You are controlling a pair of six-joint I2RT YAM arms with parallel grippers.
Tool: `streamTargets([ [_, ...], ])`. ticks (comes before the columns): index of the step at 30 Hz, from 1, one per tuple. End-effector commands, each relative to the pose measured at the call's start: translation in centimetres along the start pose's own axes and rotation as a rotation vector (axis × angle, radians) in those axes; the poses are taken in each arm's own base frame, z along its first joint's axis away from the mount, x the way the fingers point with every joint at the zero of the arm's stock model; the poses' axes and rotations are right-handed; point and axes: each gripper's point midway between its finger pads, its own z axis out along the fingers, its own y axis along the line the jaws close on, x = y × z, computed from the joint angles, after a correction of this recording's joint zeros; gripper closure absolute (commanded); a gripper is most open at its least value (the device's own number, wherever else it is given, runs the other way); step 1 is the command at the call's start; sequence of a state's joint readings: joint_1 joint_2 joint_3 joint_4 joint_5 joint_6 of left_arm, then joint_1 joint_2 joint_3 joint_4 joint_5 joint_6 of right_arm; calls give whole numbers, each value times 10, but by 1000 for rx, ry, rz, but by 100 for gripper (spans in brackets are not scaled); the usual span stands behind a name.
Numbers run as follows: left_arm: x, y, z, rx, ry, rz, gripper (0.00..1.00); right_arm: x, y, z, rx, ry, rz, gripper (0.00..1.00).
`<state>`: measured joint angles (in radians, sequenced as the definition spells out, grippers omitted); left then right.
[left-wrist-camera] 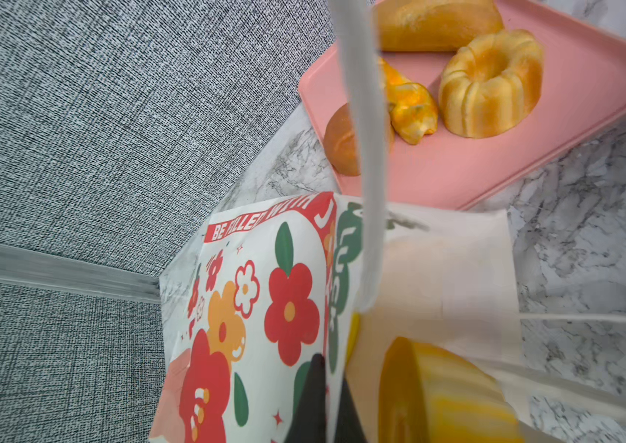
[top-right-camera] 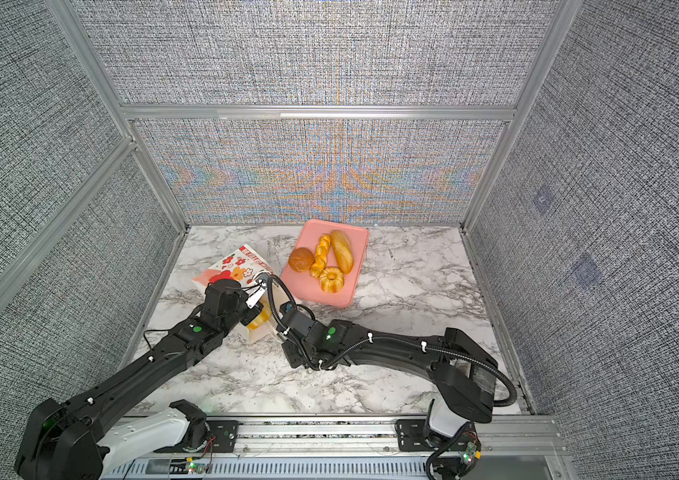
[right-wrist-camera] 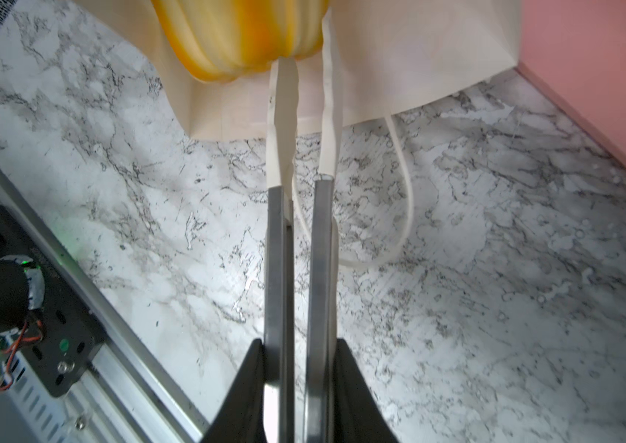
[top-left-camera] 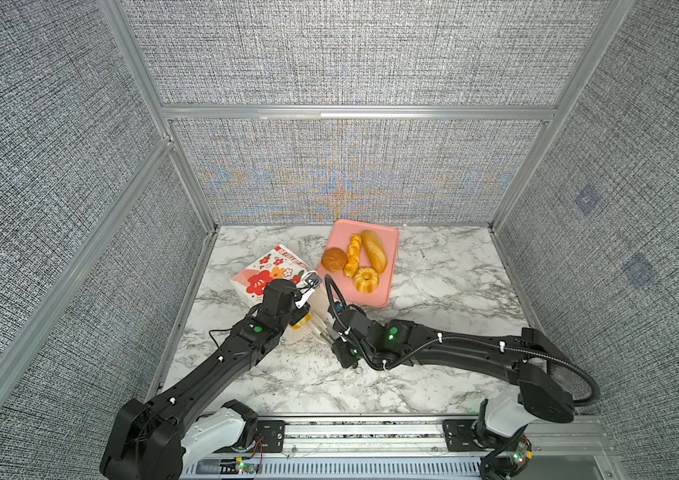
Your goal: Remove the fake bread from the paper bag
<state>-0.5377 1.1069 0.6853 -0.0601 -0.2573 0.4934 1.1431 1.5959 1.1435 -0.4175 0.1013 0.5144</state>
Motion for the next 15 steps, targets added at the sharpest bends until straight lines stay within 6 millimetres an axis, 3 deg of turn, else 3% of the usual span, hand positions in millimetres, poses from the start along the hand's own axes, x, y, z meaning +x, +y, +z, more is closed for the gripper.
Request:
streamTargets([
  [1, -10, 15, 2, -71, -25, 2, 100, 13, -4, -12, 5, 54, 32, 100],
  [9, -16, 29, 7, -142, -28, 6, 100, 15, -16, -44, 40, 48, 70, 100],
  [15, -17, 38, 5, -192, -34, 0, 100, 3, -42, -95, 77, -16, 119, 100],
])
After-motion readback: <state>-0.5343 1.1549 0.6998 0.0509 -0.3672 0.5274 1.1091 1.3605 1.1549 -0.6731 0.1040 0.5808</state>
